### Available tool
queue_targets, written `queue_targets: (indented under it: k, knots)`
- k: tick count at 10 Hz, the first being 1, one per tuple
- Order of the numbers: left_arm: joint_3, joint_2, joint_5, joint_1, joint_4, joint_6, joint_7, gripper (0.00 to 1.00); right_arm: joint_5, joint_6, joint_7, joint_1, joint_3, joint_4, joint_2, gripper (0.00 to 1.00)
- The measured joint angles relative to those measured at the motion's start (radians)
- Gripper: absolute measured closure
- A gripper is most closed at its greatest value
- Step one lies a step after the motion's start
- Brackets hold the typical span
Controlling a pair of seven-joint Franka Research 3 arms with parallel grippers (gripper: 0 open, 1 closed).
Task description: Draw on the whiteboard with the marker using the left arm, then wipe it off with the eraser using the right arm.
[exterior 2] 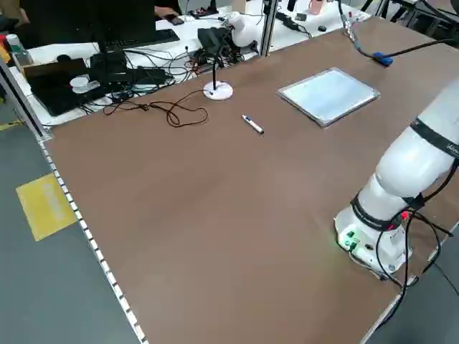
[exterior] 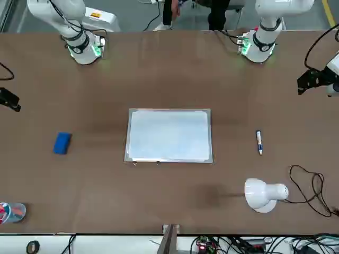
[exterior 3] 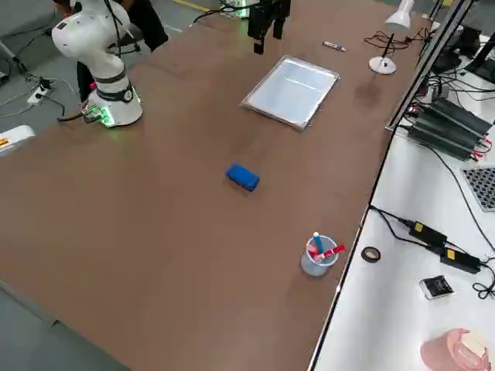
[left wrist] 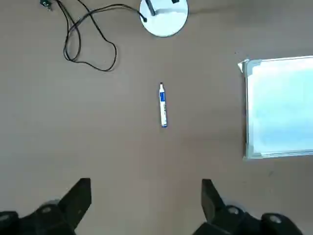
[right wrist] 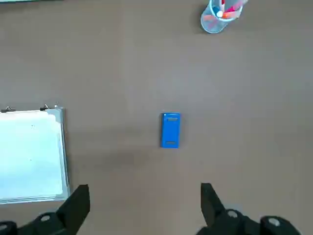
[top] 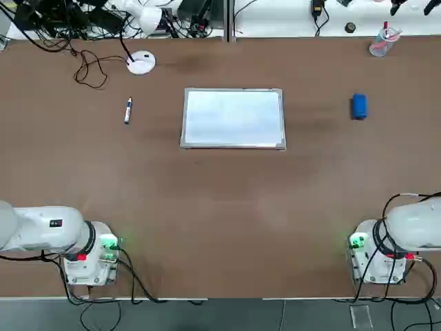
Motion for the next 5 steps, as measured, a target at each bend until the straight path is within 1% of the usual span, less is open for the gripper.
queue_targets:
  k: [3,5]
  knots:
    - [0.001,0.001,0.001,0.002,0.005,-0.002,-0.001,0.00,0.000,0.000,-0.064,0.001,0.001,-0.002,0.000,0.00]
    - [0.002,0.013,0.021,0.004,0.019,-0.002,0.001,0.00,0.000,0.000,-0.090,0.001,0.001,-0.010,0.000,0.00]
